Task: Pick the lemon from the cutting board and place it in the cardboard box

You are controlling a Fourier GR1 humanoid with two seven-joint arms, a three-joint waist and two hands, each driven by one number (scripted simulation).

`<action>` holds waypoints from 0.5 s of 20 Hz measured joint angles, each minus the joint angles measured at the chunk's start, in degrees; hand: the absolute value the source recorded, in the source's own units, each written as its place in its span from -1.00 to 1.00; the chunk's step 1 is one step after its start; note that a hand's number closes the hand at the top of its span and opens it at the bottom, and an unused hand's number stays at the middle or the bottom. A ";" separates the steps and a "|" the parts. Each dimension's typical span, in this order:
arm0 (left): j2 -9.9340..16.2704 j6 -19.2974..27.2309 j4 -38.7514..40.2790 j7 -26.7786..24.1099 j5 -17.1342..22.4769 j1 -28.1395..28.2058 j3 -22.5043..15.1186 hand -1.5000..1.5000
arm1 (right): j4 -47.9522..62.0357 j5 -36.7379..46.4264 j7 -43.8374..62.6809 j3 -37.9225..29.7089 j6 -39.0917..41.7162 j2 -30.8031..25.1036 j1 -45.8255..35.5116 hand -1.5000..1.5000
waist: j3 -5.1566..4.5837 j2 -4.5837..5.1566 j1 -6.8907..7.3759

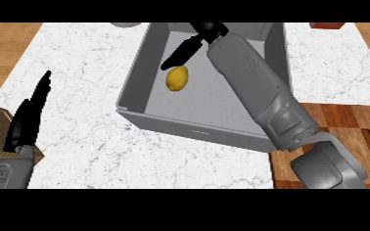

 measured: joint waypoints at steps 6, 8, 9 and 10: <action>0.19 -0.34 -0.64 0.01 0.10 0.67 0.68 0.00 | 2.35 -4.38 -2.90 -5.86 6.47 -6.41 -0.59 -1.00 | 0.01 0.03 -0.28; 0.75 -0.78 -0.27 -0.06 0.25 -0.14 1.15 0.00 | 3.51 -5.19 -4.26 -7.21 8.89 -9.51 -0.23 -1.00 | 0.01 0.22 -0.18; 0.79 -0.96 -0.31 0.03 0.31 -0.30 1.21 0.00 | 4.17 -5.38 -4.61 -7.74 9.40 -10.63 -0.24 -1.00 | 0.03 0.27 -0.09; 0.65 -0.96 -0.43 0.49 0.18 -0.80 1.02 0.00 | 4.81 -5.67 -4.62 -8.34 10.35 -12.31 -0.60 -1.00 | 0.03 0.39 0.05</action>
